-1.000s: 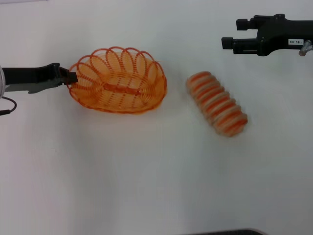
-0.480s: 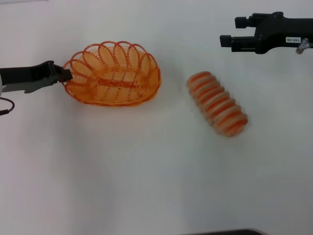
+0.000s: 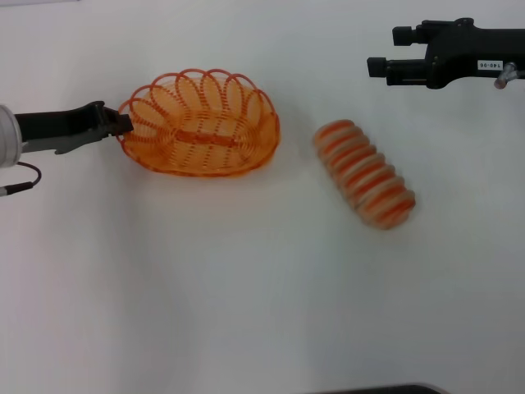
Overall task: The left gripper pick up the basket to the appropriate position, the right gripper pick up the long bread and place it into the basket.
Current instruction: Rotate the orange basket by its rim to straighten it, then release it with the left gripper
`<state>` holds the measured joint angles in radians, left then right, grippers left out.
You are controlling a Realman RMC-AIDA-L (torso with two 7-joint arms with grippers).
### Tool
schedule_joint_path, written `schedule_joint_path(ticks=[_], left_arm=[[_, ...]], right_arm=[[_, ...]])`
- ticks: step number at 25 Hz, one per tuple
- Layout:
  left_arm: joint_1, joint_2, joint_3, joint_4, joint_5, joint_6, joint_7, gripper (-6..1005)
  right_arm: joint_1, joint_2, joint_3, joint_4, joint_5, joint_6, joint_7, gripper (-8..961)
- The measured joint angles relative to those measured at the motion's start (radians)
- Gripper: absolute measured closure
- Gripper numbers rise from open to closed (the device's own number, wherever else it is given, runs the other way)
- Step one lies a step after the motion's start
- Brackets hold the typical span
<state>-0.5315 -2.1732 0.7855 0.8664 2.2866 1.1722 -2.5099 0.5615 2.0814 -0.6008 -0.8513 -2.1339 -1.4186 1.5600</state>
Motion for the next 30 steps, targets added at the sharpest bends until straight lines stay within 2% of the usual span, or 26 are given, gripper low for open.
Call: schedule_joint_path(ticks=[11,30], left_arm=[[0.020,-0.002,0.064,-0.022,-0.081,-0.075,-0.001,938],[0.026,-0.002,0.117,-0.024,-0.096,-0.128,-0.001,923]], right_arm=[[0.000,0.000,0.000,0.001,0.000,0.000,0.000,172],[0.002,0.000,-0.002,0.000,0.000,0.001,0.000,171]])
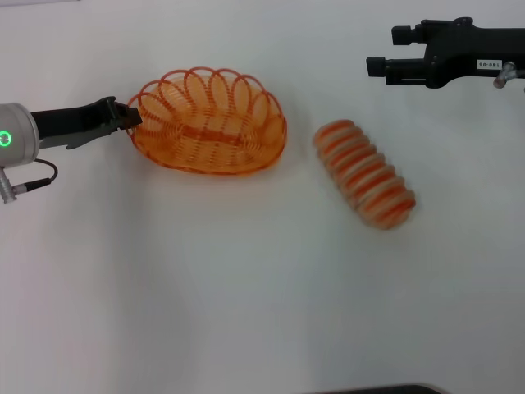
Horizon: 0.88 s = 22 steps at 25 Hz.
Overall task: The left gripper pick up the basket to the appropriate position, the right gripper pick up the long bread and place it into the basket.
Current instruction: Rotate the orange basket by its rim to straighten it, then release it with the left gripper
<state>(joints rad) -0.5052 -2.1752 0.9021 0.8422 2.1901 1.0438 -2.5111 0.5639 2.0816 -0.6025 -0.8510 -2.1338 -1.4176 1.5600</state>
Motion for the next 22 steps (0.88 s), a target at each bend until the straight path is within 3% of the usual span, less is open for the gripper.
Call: schedule_joint_path(ticks=[11,22], left_arm=[[0.001,0.000,0.006,0.008,-0.007,0.007,0.003,839],[0.016,0.004,0.003,0.055,-0.013,0.060,0.016,529]], right_arm=[[0.001,0.000,-0.002,0.000,0.000,0.006,0.000,171],[0.001,0.000,-0.002,0.000,0.000,0.022,0.000,171]])
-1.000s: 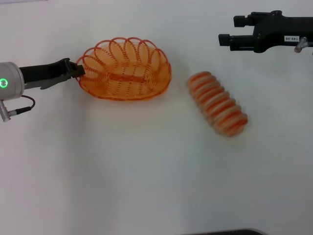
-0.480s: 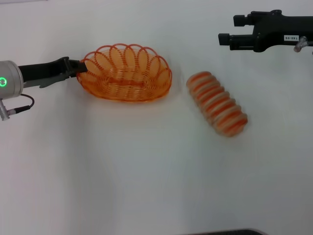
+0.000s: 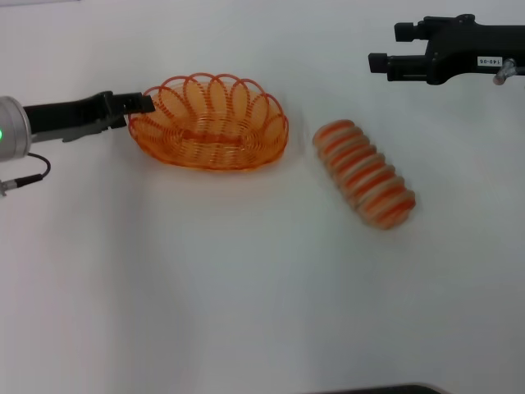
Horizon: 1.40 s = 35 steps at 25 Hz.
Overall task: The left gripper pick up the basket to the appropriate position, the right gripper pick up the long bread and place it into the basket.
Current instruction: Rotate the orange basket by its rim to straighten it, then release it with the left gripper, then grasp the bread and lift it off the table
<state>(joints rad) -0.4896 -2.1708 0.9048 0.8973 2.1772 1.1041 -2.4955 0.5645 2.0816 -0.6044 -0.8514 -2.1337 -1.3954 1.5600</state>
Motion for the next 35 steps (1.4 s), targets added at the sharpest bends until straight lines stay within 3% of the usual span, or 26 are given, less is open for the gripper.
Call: schedule_joint_path(ticks=[4,8,11,22,27,33,35], left_arm=[[0.002,0.003,-0.022,0.030,-0.036,0.025,0.051,339],[0.015,0.006,-0.097,0.033,-0.219,0.093,0.287,318],[0.019,0.007,-0.112,0.032,-0.272,0.126,0.371,302],[0.012,0.026,-0.216,0.030,-0.347,0.383,0.791,244],[0.029,0.055,-0.247,0.040,-0.317,0.441,0.842,238],[0.074,0.050,-0.274,0.127,-0.270,0.444,0.884,231],[0.076,0.053,-0.280,0.143,-0.235,0.440,0.889,219]], right_arm=[[0.001,0.000,0.000,0.000,0.001,0.005,-0.001,171],[0.001,0.001,0.001,0.000,0.010,0.010,-0.001,170],[0.002,0.001,0.005,0.001,0.016,0.013,0.007,170],[0.013,-0.006,0.008,-0.004,0.017,0.015,0.183,170],[0.019,-0.027,-0.001,-0.005,0.009,-0.016,0.327,170],[0.030,-0.062,-0.084,-0.006,-0.004,-0.072,0.549,169],[0.040,-0.068,-0.116,-0.008,-0.026,-0.082,0.622,58]])
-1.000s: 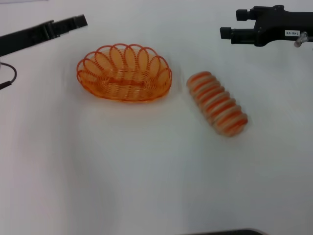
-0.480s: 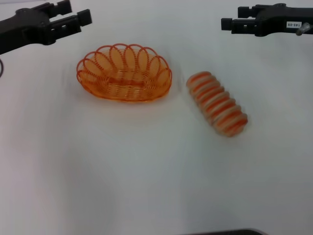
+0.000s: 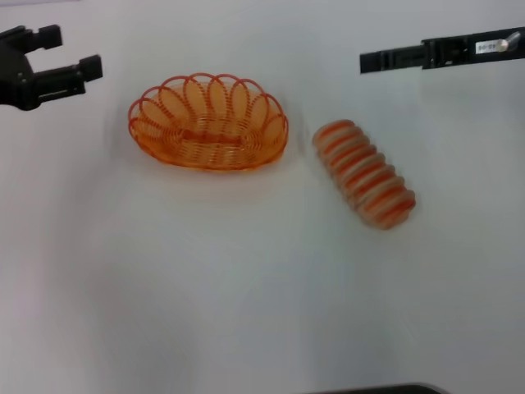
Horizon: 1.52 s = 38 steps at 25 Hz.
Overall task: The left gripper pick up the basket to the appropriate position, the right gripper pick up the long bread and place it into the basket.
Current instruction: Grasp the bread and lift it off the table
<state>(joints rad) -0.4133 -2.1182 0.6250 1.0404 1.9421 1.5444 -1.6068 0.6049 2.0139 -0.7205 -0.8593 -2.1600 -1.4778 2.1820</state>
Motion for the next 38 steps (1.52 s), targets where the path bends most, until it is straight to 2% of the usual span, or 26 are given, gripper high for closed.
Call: schedule_joint_path(ticks=[1,5,10,16,29,38], left_arm=[[0.000,0.000,-0.004,0.005,0.012,-0.005,0.002,209],[0.002,0.001,-0.029,0.011,0.029,-0.023,0.019,167],[0.003,0.003,-0.045,0.007,0.029,-0.031,0.037,114],[-0.003,0.004,-0.046,0.007,0.032,-0.050,0.038,115],[-0.008,0.011,-0.043,0.028,0.112,-0.033,0.062,119],[-0.009,0.012,-0.045,0.023,0.115,0.007,0.077,123]], right_arm=[[0.005,0.000,-0.007,-0.005,-0.018,-0.003,0.030,3],[0.037,0.001,-0.011,-0.027,-0.111,-0.028,0.155,0],[0.104,-0.008,-0.006,-0.028,-0.245,-0.075,0.289,-2],[0.187,-0.009,-0.003,-0.033,-0.394,-0.162,0.393,-2],[0.332,0.037,-0.029,-0.035,-0.731,-0.266,0.484,-3],[0.389,0.067,-0.154,-0.032,-0.767,-0.250,0.534,-3]])
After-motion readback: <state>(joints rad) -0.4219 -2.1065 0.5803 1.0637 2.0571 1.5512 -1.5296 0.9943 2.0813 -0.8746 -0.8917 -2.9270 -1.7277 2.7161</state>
